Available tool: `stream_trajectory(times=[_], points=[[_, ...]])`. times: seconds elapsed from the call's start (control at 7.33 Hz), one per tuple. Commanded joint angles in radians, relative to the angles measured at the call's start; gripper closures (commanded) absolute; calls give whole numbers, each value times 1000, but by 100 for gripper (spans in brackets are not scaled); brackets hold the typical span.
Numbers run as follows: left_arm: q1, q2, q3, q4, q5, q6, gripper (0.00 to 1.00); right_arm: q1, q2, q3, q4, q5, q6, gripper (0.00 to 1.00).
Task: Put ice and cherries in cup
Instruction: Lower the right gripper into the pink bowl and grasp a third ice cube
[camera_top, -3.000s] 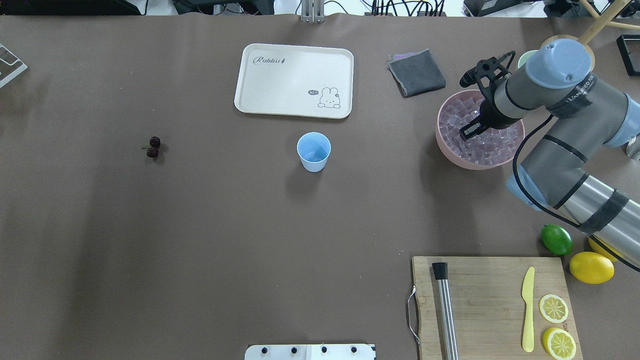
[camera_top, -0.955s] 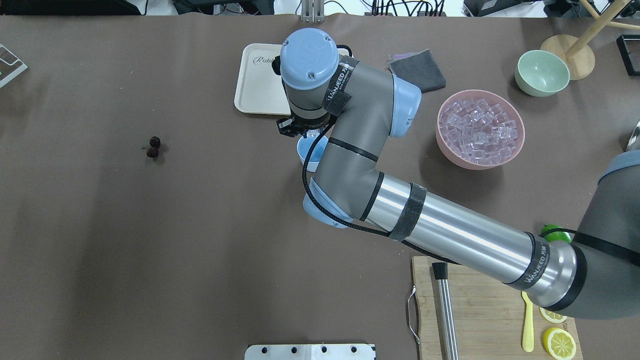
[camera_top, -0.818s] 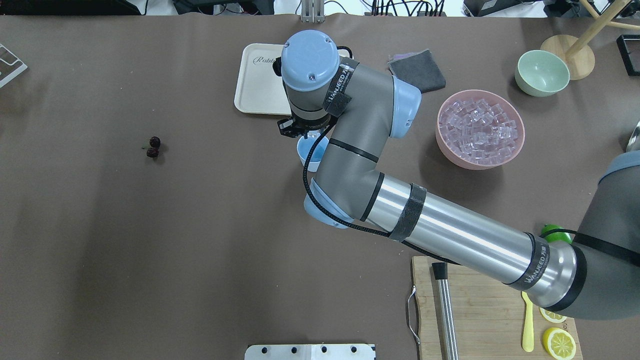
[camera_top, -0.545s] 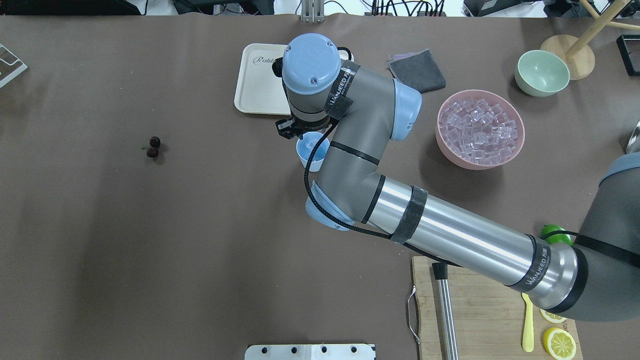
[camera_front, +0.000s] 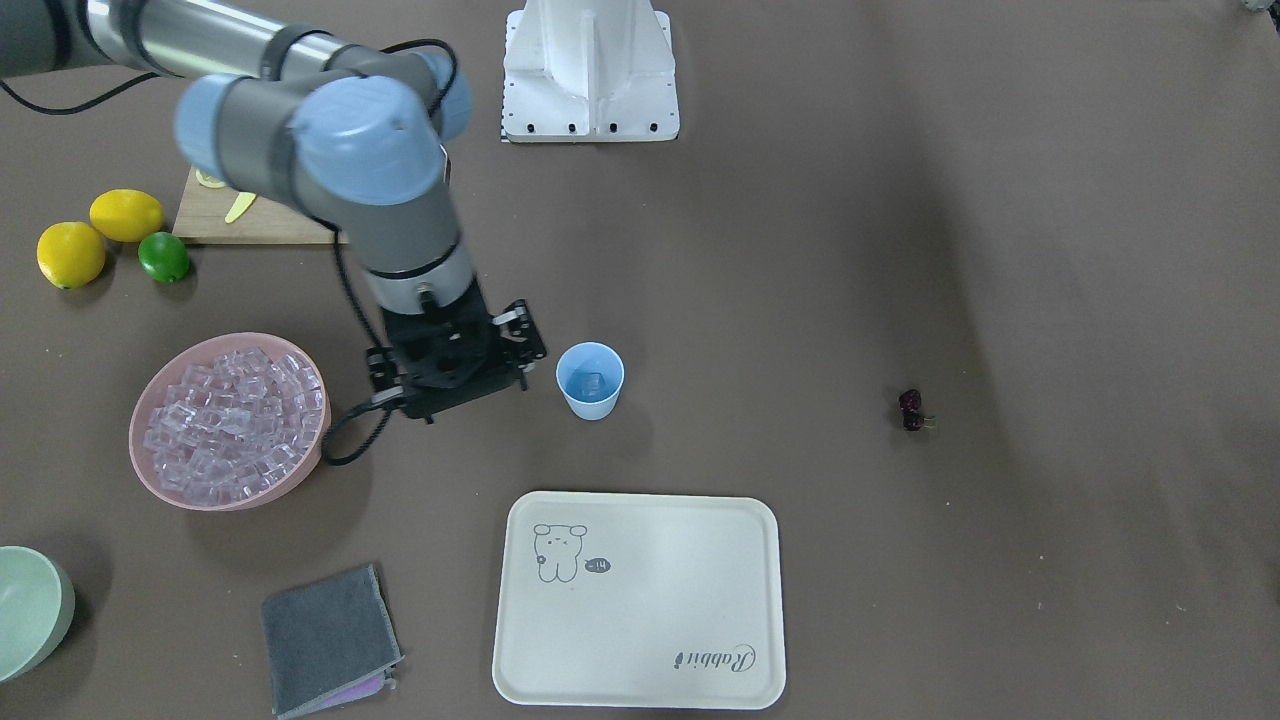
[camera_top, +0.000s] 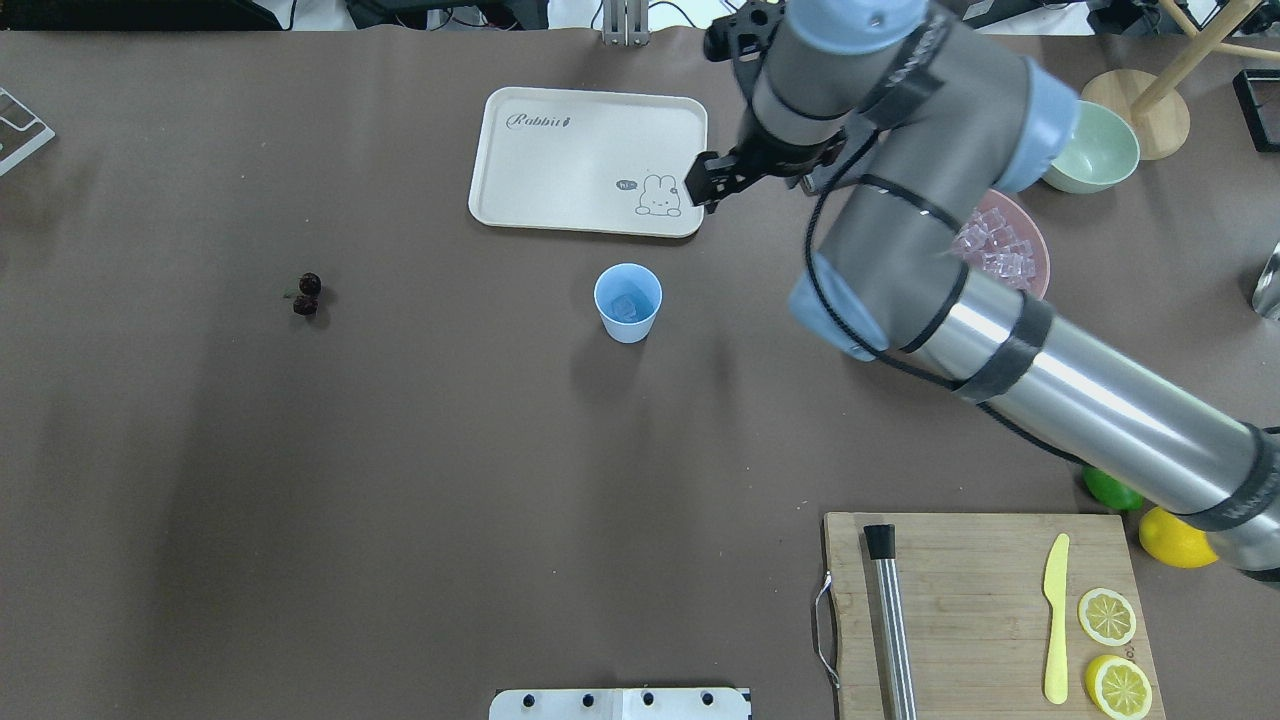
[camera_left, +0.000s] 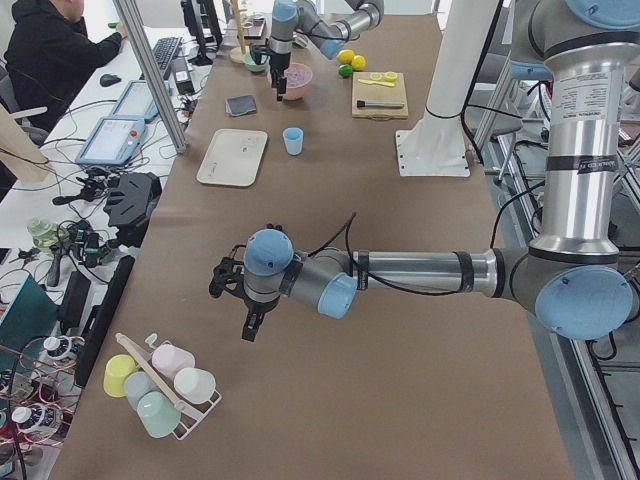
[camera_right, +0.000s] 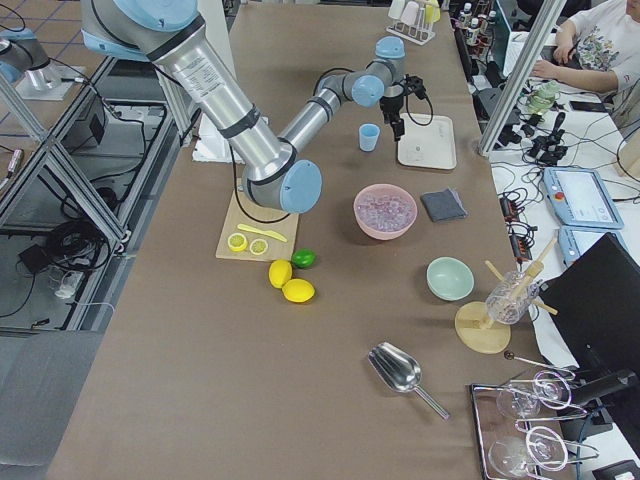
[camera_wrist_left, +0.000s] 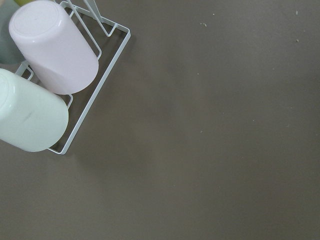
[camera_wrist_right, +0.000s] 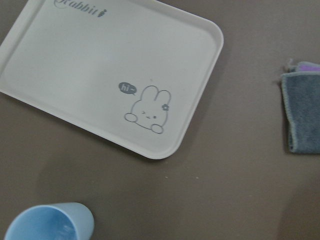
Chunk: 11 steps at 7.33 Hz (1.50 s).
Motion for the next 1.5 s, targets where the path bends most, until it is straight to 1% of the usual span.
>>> stream_trajectory(times=[0.0,0.14,0.27,0.41,0.55,0.82,0.95,1.09,1.36], points=[[1,2,-3,-3,-3,-15,2,86,-150,50,-40,35,-236,2],[4,2,0,-1,-1,-15,2,63,-236,50,-24,26,-294,3],[4,4,1,-1,-1,-13,2,57,-289,50,57,-18,-312,3],[4,4,3,-1,1,-11,2,43,-321,45,70,-20,-323,3],[4,4,3,-1,1,-11,2,36,-332,42,70,-40,-367,3],[4,10,1,-1,1,-11,2,43,-339,59,65,-48,-372,3],[4,10,-2,-3,-1,-15,2,45,-355,53,57,-93,-413,3],[4,10,0,-3,-1,-15,2,54,-365,56,56,-115,-469,3],[6,12,1,-1,-1,-13,2,65,-368,59,36,-121,-479,3]])
